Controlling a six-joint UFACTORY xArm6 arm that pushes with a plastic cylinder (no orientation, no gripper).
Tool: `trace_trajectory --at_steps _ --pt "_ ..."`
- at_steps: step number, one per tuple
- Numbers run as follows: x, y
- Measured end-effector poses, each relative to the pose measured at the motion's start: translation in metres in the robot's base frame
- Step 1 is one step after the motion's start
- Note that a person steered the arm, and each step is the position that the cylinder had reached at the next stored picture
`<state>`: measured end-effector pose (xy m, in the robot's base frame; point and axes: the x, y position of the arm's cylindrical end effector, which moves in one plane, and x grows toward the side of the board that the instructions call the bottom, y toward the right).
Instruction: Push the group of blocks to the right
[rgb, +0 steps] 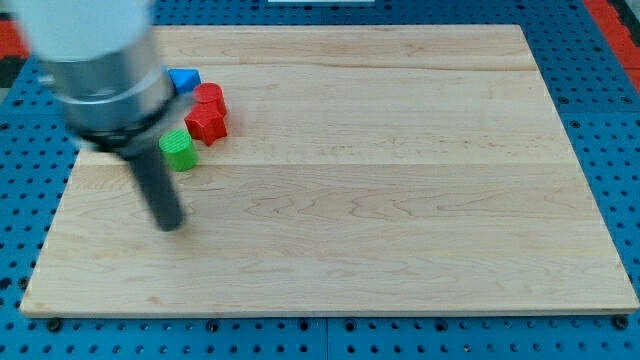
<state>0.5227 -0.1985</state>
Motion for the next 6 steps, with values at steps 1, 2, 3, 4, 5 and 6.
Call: trace_trajectory --at_steps 1,2,3,4,5,6 --pt "-0.008 -0.1" --pt "-0.012 -0.106" --pt "-0.021 -0.107" --pt "-0.067 -0.106" --pt "-0.132 -0.106" --pt "-0.18 -0.103"
